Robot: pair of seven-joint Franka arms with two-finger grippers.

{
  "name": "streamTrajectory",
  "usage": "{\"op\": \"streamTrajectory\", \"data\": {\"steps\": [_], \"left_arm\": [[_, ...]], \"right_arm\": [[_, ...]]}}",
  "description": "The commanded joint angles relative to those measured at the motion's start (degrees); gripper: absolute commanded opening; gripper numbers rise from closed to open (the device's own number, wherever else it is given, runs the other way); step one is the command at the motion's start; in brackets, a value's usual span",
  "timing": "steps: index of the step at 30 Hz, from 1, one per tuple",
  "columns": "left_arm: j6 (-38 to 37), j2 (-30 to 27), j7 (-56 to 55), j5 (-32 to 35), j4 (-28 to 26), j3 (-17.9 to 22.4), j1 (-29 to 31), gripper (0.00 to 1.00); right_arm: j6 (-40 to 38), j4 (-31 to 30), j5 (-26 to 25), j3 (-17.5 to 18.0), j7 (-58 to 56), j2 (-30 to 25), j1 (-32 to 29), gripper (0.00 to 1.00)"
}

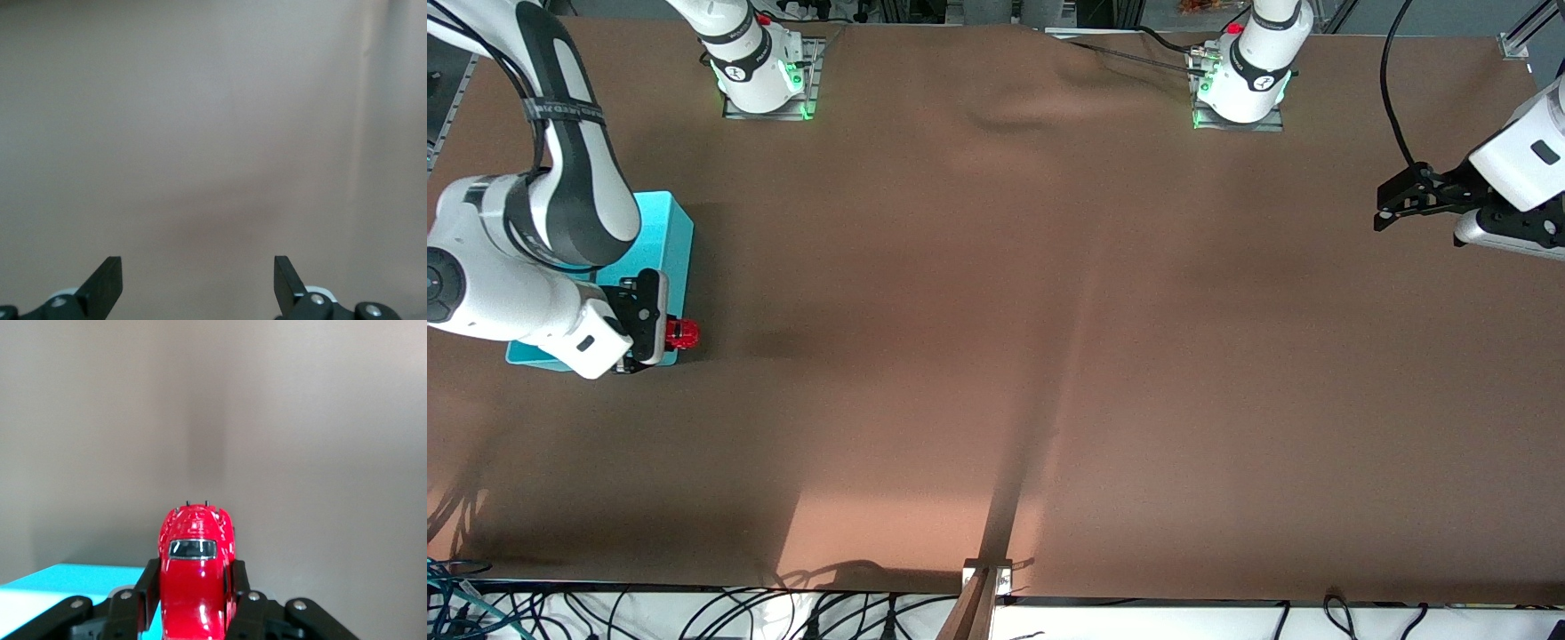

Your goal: Wind red beetle toy and store in blue box

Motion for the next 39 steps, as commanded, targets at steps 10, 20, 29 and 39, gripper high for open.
{"op": "streamTrajectory", "data": {"steps": [10,20,29,39], "left_arm": [[-1.48,0.44,-0.61,0.11,1.91,-0.36,0.34,1.0],[-1.48,0.61,-0.61,0.11,2.88,-0.36,0.34,1.0],[-1.48,0.61,-0.7,0.11,2.88,-0.36,0.34,1.0],[-1.48,0.61,-0.7,0.11,2.88,-0.36,0.25,1.0]], "right_arm": [[-7.61,-10.79,-0.33,-6.25,-0.67,-14.48,-0.26,0.19],[3.19,-26.78,-0.33,-12.67,-7.69,-21.6,-0.26,0.19],[20.15,-39.45,-0.42,-18.29,-16.74,-21.96,-0.26,0.19],[28.51,-41.39,0.02,-23.48,-25.18,-15.2,-0.35,0.19]]}}
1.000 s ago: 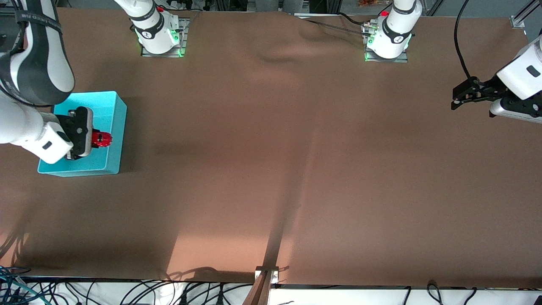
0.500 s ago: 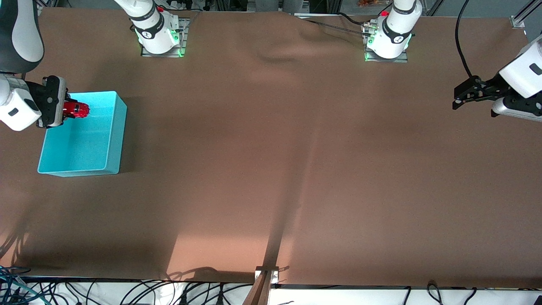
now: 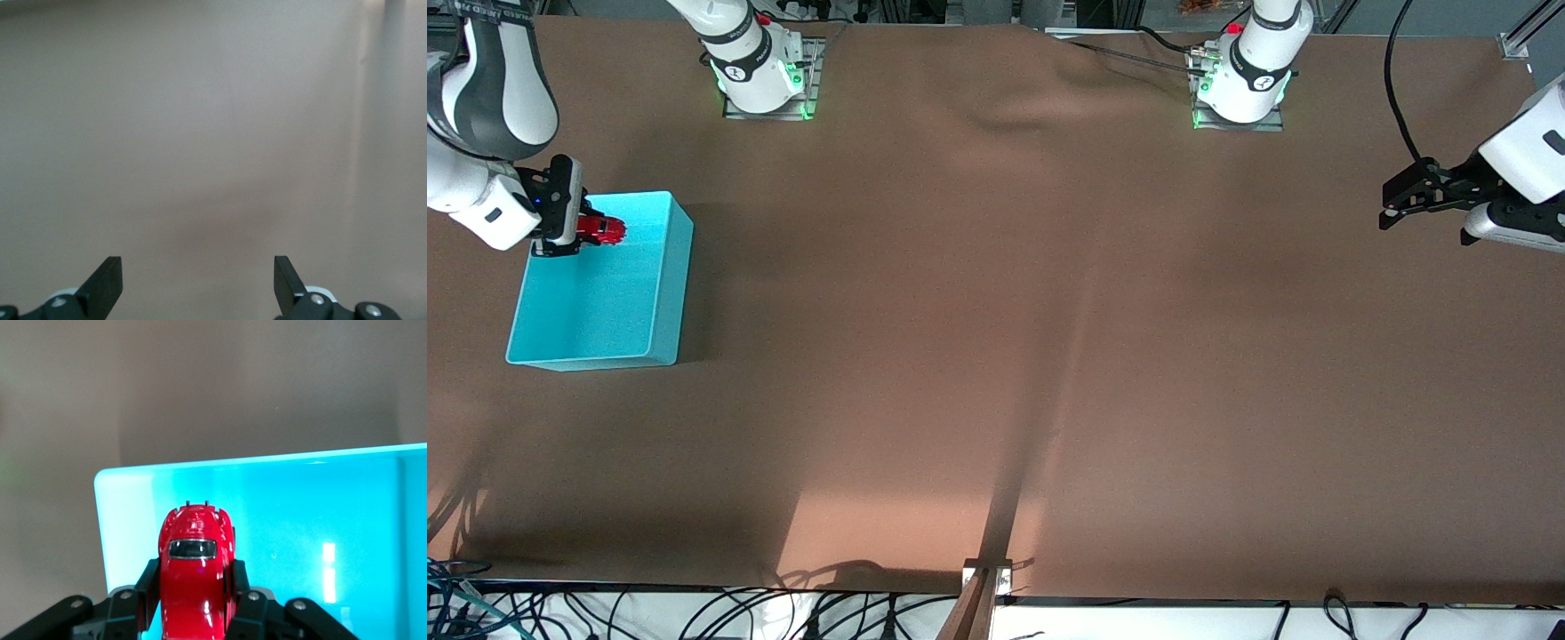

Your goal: Wind red beetle toy and store in blue box

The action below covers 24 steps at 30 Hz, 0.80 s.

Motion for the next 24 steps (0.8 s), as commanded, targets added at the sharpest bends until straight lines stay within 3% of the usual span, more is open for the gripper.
{"op": "streamTrajectory", "data": {"steps": [1,16,22,24], "left_arm": [[-1.35,0.61,-0.43,0.1,1.71,-0.17,0.2,1.0],[-1.35,0.61,-2.0,0.1,1.71,0.0,0.38,1.0],[-1.44,0.61,-5.34,0.1,1.71,-0.17,0.29,1.0],[-1.44,0.61,-5.61,0.1,1.71,-0.17,0.29,1.0]], "right_arm": [[4.44,-0.39,0.11,-2.96,-5.36,3.47,-0.11,0.19],[6.12,-0.3,6.87,-3.49,-6.42,11.03,-1.69,0.19],[6.12,-0.22,7.49,-3.49,-6.51,12.88,-2.22,0.22],[5.94,-0.22,7.75,-3.49,-6.42,13.32,-2.22,0.26]]}}
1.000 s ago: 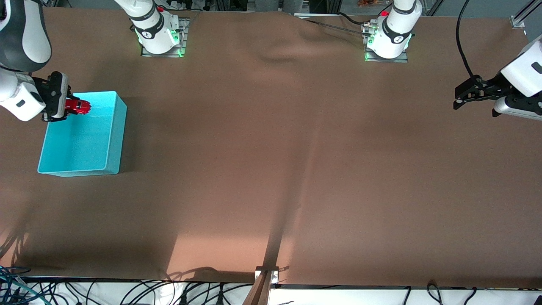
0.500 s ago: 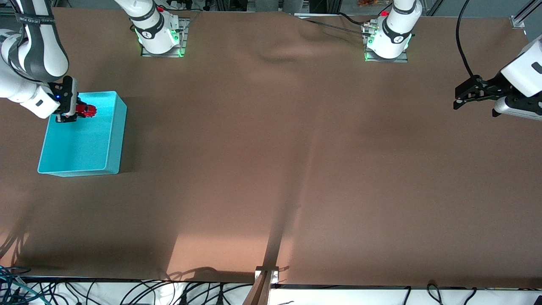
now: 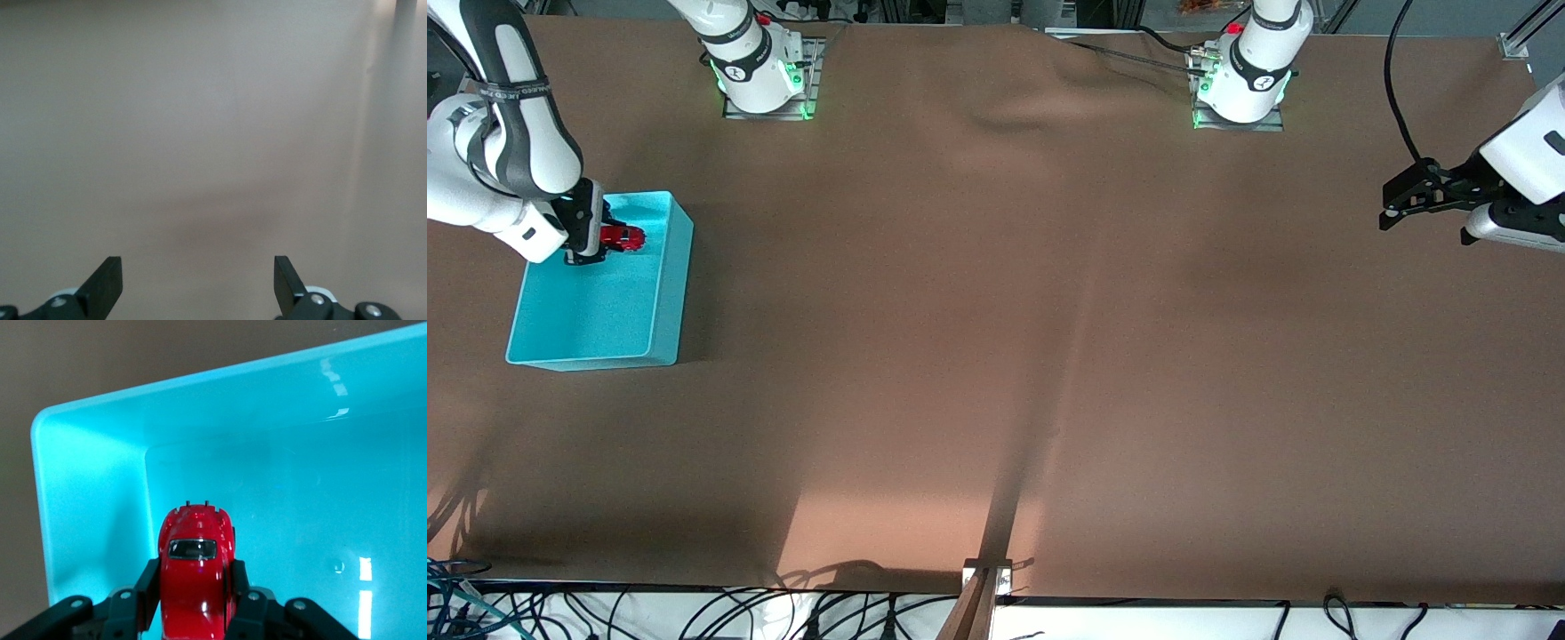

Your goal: Wind red beetle toy and store in blue box

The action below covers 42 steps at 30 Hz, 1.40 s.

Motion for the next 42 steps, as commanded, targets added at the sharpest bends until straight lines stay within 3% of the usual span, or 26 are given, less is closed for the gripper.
{"op": "streamTrajectory", "data": {"steps": [1,6,11,14,18,23,32,42], "left_arm": [[-1.41,0.61,-2.08,0.1,1.71,-0.29,0.24,1.0],[-1.41,0.61,-2.16,0.1,1.62,-0.29,0.24,1.0],[-1.41,0.61,-2.16,0.1,1.71,-0.29,0.24,1.0],[-1.41,0.61,-2.16,0.1,1.71,-0.29,0.24,1.0],[-1.41,0.61,-2.16,0.1,1.71,-0.29,0.24,1.0],[-1.41,0.61,-2.16,0.1,1.71,-0.29,0.24,1.0],[-1.41,0.61,-2.16,0.1,1.71,-0.29,0.24,1.0],[-1.41,0.61,-2.16,0.1,1.71,-0.29,0.15,1.0]], "right_arm": [[0.2,0.14,1.62,0.2,-1.56,1.21,-0.83,0.3],[0.11,0.23,1.62,0.2,-1.65,2.0,-0.83,0.45],[0.11,0.4,1.62,0.37,-1.56,2.17,-0.83,0.86],[-0.15,0.67,1.62,0.55,-1.65,2.17,-0.74,0.95],[-2.17,2.24,1.62,0.9,-1.74,2.17,-0.57,1.0],[-10.07,9.36,1.79,2.4,-1.65,2.17,-0.39,1.0],[-20.97,19.9,7.15,2.92,-0.16,0.95,0.13,1.0],[-34.68,31.07,7.16,5.73,18.71,-1.07,0.93,1.0]]}}
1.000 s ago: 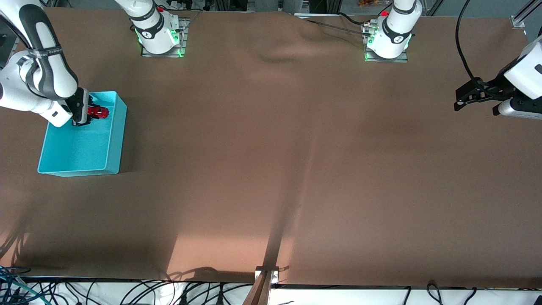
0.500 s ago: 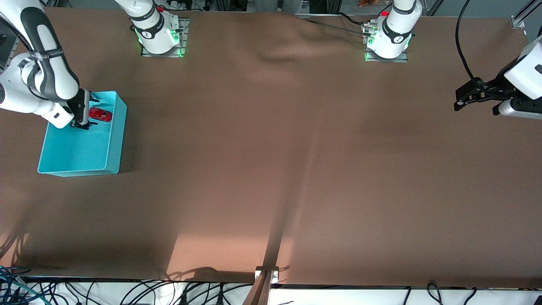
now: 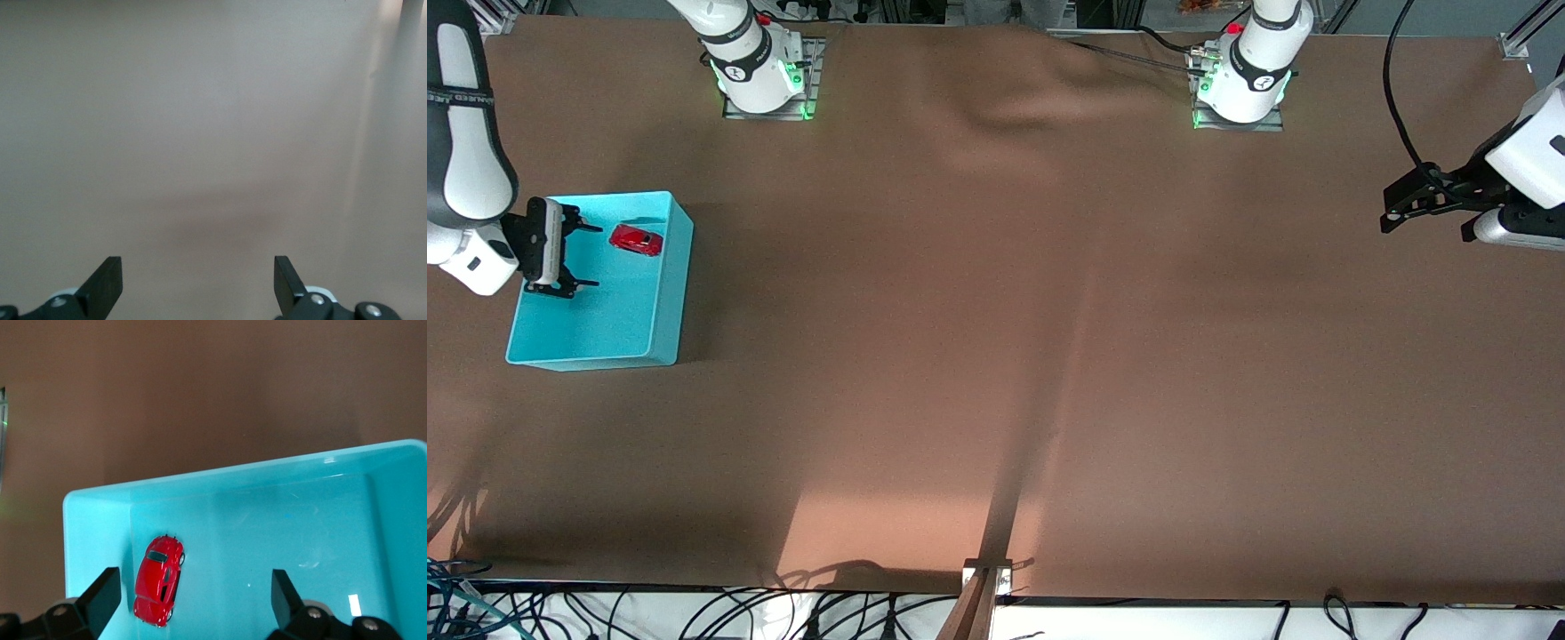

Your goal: Wind red beetle toy and store in blue box

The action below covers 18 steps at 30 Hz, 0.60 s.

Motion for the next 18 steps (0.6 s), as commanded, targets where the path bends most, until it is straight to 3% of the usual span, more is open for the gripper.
{"op": "streamTrajectory", "data": {"steps": [1,12,18], "left_arm": [[-1.31,0.61,-0.61,0.1,1.71,-0.28,0.15,1.0],[-1.31,0.61,-0.61,0.1,1.71,-0.28,0.15,1.0],[-1.31,0.61,-0.61,0.1,1.71,-0.28,0.24,1.0]], "right_arm": [[-6.81,5.37,0.28,1.92,11.68,-1.84,0.06,1.0],[-19.38,19.17,-4.9,7.29,44.98,-3.52,0.14,1.0],[-22.55,22.43,-7.54,10.01,63.53,-3.6,0.14,1.0]]}}
